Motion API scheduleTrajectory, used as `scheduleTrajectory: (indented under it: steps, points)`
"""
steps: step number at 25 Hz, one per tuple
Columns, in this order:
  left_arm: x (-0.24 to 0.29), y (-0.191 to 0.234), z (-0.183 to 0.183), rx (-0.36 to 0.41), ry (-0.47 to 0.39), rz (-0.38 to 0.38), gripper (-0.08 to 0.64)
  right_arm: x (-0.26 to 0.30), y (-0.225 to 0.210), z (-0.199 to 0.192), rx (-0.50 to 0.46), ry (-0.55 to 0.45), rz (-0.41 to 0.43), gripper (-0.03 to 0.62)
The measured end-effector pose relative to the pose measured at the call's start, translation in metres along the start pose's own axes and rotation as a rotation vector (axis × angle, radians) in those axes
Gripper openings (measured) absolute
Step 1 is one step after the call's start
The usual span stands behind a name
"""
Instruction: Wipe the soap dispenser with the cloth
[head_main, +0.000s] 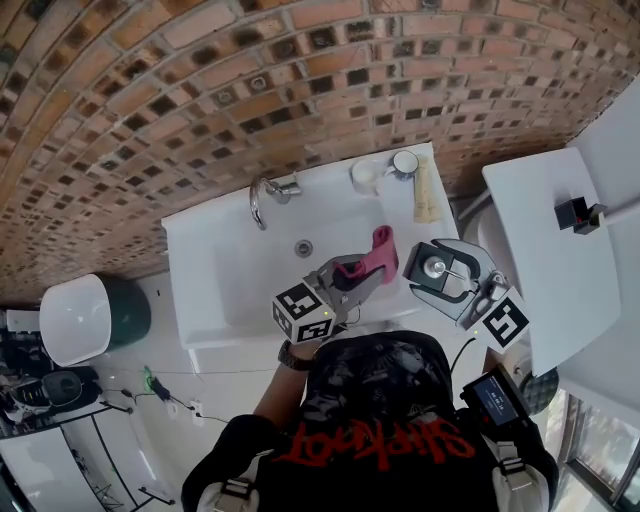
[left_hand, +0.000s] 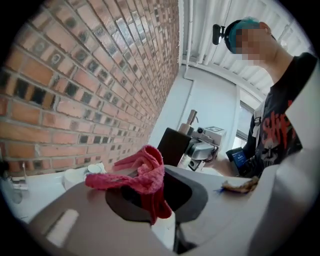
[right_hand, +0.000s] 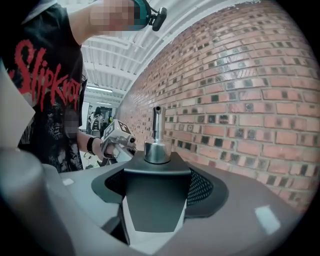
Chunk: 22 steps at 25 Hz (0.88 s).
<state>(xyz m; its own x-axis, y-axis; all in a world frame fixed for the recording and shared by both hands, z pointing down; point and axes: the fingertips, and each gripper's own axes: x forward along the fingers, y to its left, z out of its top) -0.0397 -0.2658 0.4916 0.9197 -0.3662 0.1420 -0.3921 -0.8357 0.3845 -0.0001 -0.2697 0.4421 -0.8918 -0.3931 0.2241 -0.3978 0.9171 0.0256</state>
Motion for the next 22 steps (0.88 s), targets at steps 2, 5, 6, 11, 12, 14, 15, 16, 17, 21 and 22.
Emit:
scheduleTrajectory:
  steps: [2,5,6,11,12,14,15,16,17,21,22]
  points:
    - [-0.004,0.004,0.008,0.038,-0.045,0.047,0.043,0.002,-0.003,-0.006,0.002,0.011,-0.009,0.307]
    - [-0.010,0.006,0.014,0.068,-0.102,0.099,0.043,0.005,-0.006,-0.013,-0.003,0.027,-0.020,0.307]
    - [-0.012,0.006,0.015,0.071,-0.115,0.112,0.043,0.006,-0.009,-0.016,0.000,0.035,-0.027,0.307]
    - [-0.012,0.009,0.007,0.084,-0.107,0.140,0.043,0.014,-0.035,-0.053,0.027,0.071,-0.093,0.307]
    - [-0.012,0.009,0.004,0.084,-0.103,0.141,0.043,0.015,-0.043,-0.065,0.034,0.074,-0.113,0.307]
    - [-0.012,0.009,0.000,0.098,-0.079,0.156,0.043,0.018,-0.059,-0.092,0.073,0.092,-0.155,0.307]
    - [-0.012,0.010,-0.002,0.113,-0.063,0.172,0.043,0.020,-0.066,-0.106,0.099,0.107,-0.174,0.306]
    - [-0.012,0.012,-0.004,0.130,-0.050,0.189,0.043,0.022,-0.074,-0.119,0.122,0.124,-0.188,0.305]
    - [-0.012,0.014,-0.005,0.142,-0.046,0.202,0.043,0.026,-0.083,-0.132,0.139,0.144,-0.200,0.305]
    - [-0.018,0.018,-0.007,0.137,-0.069,0.239,0.043,0.044,-0.105,-0.189,0.153,0.253,-0.231,0.304]
    - [-0.020,0.020,-0.007,0.133,-0.072,0.250,0.043,0.050,-0.108,-0.202,0.145,0.279,-0.231,0.304]
